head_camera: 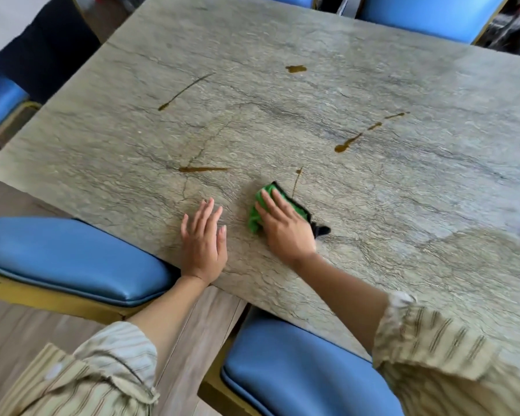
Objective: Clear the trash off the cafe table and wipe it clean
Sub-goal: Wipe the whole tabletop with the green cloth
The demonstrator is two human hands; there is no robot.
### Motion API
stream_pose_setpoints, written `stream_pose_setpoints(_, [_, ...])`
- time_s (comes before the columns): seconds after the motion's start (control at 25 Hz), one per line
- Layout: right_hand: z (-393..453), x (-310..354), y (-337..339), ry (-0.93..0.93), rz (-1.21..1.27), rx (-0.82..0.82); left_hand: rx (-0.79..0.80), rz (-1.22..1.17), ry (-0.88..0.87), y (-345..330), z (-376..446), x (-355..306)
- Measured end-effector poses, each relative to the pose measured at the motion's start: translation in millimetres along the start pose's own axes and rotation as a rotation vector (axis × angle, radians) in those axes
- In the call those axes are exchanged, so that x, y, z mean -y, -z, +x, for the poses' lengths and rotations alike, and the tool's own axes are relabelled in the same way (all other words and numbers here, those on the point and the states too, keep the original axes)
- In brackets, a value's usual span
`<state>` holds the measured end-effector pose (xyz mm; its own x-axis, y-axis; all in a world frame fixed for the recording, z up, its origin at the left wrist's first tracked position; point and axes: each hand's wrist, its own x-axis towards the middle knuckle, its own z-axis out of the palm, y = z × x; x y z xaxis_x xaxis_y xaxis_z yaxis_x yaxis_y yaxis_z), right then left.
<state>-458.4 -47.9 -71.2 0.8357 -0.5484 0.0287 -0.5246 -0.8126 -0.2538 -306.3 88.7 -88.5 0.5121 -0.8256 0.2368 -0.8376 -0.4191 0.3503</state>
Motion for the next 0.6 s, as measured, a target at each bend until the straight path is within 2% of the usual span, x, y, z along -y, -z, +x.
stream_pose_setpoints(0.08, [13, -16, 9, -0.16, 0.035, -0.027, 0.005, 0.005, 0.002, 1, -1, -1])
stream_pose_setpoints(0.16, [10, -19, 10, -0.196, 0.068, -0.063, 0.016, 0.003, -0.002, 2, 1, -1])
stream_pose_setpoints(0.36, [-56, 30, -12, 0.19, 0.09, 0.006, -0.021, -0.06, 0.009, 2, 1, -1])
stream_pose_setpoints(0.48, [-100, 12, -7, 0.416, 0.121, -0.009, -0.011, -0.046, -0.002, 3, 1, 0])
stream_pose_setpoints(0.56, [-112, -22, 2, 0.464, 0.076, -0.004, 0.003, -0.04, -0.009, 3, 1, 1])
stream_pose_setpoints(0.6, [-109, -40, 7, 0.413, 0.044, -0.01, 0.008, -0.035, -0.01, 3, 0, 0])
